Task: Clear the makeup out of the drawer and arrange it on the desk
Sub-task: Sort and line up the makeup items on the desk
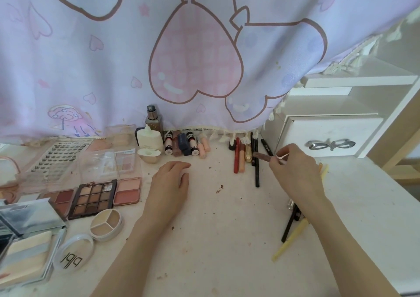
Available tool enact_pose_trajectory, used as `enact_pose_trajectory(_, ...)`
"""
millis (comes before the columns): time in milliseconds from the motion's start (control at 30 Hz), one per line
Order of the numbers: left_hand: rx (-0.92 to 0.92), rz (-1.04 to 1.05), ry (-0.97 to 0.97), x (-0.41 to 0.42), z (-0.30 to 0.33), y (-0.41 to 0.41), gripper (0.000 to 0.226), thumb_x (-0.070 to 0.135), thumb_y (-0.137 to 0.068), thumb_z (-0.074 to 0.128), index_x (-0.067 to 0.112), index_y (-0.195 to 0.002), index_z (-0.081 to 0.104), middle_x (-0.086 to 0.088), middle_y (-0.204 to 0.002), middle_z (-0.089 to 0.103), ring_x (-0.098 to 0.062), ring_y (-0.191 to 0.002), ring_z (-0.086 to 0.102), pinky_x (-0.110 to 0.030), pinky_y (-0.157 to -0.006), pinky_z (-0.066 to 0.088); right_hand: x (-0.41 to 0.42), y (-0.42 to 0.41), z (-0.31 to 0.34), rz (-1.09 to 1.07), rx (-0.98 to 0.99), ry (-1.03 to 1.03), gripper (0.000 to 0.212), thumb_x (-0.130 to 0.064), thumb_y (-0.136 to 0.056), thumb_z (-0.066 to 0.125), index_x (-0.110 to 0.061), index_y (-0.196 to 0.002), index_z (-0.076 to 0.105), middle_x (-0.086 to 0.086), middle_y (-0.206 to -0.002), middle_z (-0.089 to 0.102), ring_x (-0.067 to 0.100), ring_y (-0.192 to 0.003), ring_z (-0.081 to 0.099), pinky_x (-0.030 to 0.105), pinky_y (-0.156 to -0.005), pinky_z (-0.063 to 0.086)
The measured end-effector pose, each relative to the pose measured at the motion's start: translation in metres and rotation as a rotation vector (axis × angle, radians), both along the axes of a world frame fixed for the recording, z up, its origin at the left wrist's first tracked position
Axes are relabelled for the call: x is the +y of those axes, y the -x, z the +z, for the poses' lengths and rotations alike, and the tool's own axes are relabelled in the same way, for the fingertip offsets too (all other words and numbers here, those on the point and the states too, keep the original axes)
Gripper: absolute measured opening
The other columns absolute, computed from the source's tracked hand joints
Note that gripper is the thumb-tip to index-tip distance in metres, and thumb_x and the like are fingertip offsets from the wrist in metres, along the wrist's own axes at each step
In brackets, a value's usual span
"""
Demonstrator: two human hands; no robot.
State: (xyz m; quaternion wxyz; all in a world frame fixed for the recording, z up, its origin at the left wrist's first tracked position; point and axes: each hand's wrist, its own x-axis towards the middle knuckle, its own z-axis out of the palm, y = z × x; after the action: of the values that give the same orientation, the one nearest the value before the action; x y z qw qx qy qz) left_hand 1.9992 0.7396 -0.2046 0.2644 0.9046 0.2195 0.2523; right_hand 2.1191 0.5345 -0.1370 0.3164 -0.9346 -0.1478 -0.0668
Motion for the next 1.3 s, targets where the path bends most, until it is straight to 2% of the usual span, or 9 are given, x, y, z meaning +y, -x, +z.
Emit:
enact_pose_trajectory(133, -0.141, -0.108, 0.039, -0.01, 0.013, 0.002, 0.039, 0.024, -0.09, 0.056, 0.022, -0.129, 0.048, 0.012, -0.12, 0.045, -0.006, -0.114, 0.042, -0.019, -0.096, 0.03, 0.015, 0.017, 0.007, 0.224, 0.162, -0.301, 0.01, -0.026, -0.087, 0.062, -0.017, -0.085, 0.061, -0.005, -0.085, 0.062, 0.01, -0.063, 0.055, 0.011, -0.049, 0.04)
enact_pose_trajectory(267, -0.092, -0.246, 0.01, -0.015, 0.014, 0.002, 0.029, 0.028, -0.089, 0.057, 0.025, -0.117, 0.051, 0.018, -0.103, 0.05, 0.006, -0.093, 0.046, -0.016, -0.081, 0.038, 0.044, 0.027, 0.003, 0.427, 0.41, -0.443, 0.014, -0.025, -0.083, 0.068, -0.012, -0.081, 0.064, 0.001, -0.07, 0.069, 0.008, -0.049, 0.054, 0.018, -0.049, 0.04)
enact_pose_trajectory(433, -0.084, -0.115, 0.081, -0.018, 0.018, 0.001, 0.005, 0.024, -0.096, 0.043, 0.022, -0.096, 0.048, 0.012, -0.072, 0.046, -0.003, -0.065, 0.045, -0.017, -0.057, 0.033, 0.071, 0.025, 0.004, 0.372, 0.708, -0.895, 0.03, -0.029, -0.088, 0.062, 0.001, -0.086, 0.061, 0.006, -0.059, 0.054, 0.008, -0.04, 0.04, 0.016, -0.039, 0.03)
enact_pose_trajectory(600, 0.039, -0.079, -0.031, -0.016, 0.019, 0.002, 0.014, 0.038, -0.096, 0.038, 0.026, -0.09, 0.04, 0.009, -0.06, 0.044, -0.007, -0.056, 0.043, -0.025, -0.054, 0.032, 0.085, 0.02, -0.009, 0.389, 0.623, -0.91, 0.029, -0.027, -0.093, 0.056, -0.004, -0.075, 0.055, -0.004, -0.05, 0.035, 0.008, -0.044, 0.027, 0.017, -0.044, 0.024)
enact_pose_trajectory(767, -0.03, -0.143, 0.225, -0.017, 0.019, 0.001, 0.029, 0.036, -0.095, 0.037, 0.024, -0.072, 0.049, 0.007, -0.053, 0.04, -0.008, -0.047, 0.037, -0.023, -0.049, 0.028, 0.077, 0.011, -0.012, 0.51, 0.593, -0.915, 0.031, -0.021, -0.094, 0.052, 0.007, -0.086, 0.061, -0.005, -0.05, 0.033, 0.008, -0.045, 0.027, 0.017, -0.046, 0.025)
enact_pose_trajectory(933, 0.003, -0.151, 0.241, -0.018, 0.018, 0.0, 0.025, 0.04, -0.085, 0.059, 0.027, -0.095, 0.041, 0.008, -0.066, 0.05, -0.007, -0.058, 0.045, -0.024, -0.058, 0.037, 0.075, 0.01, -0.019, 0.434, 0.619, -0.894, 0.034, -0.02, -0.092, 0.057, 0.014, -0.09, 0.06, -0.005, -0.048, 0.037, 0.008, -0.045, 0.028, 0.019, -0.047, 0.024)
enact_pose_trajectory(1033, -0.011, -0.12, 0.225, -0.017, 0.02, 0.001, 0.011, 0.033, -0.093, 0.048, 0.026, -0.086, 0.044, 0.007, -0.067, 0.059, -0.01, -0.062, 0.052, -0.029, -0.064, 0.042, 0.077, 0.012, -0.024, 0.395, 0.77, -1.004, 0.023, -0.018, -0.09, 0.059, 0.005, -0.086, 0.062, -0.002, -0.053, 0.035, 0.009, -0.047, 0.027, 0.022, -0.049, 0.02)
enact_pose_trajectory(1133, 0.091, -0.136, 0.174, -0.018, 0.021, 0.001, 0.025, 0.03, -0.097, 0.036, 0.026, -0.081, 0.055, 0.009, -0.073, 0.062, -0.013, -0.08, 0.057, -0.031, -0.075, 0.044, 0.079, 0.012, -0.029, 0.367, 0.917, -1.122, 0.014, -0.014, -0.09, 0.059, -0.003, -0.081, 0.062, 0.0, -0.059, 0.033, 0.008, -0.047, 0.027, 0.02, -0.045, 0.02)
enact_pose_trajectory(1300, -0.046, -0.111, 0.215, -0.019, 0.021, 0.002, 0.016, 0.037, -0.084, 0.061, 0.03, -0.091, 0.049, 0.007, -0.076, 0.055, -0.009, -0.069, 0.051, -0.022, -0.061, 0.038, 0.081, 0.017, -0.03, 0.415, 0.901, -1.102, 0.015, -0.013, -0.091, 0.057, -0.002, -0.083, 0.064, 0.0, -0.057, 0.041, 0.007, -0.047, 0.034, 0.018, -0.043, 0.026)
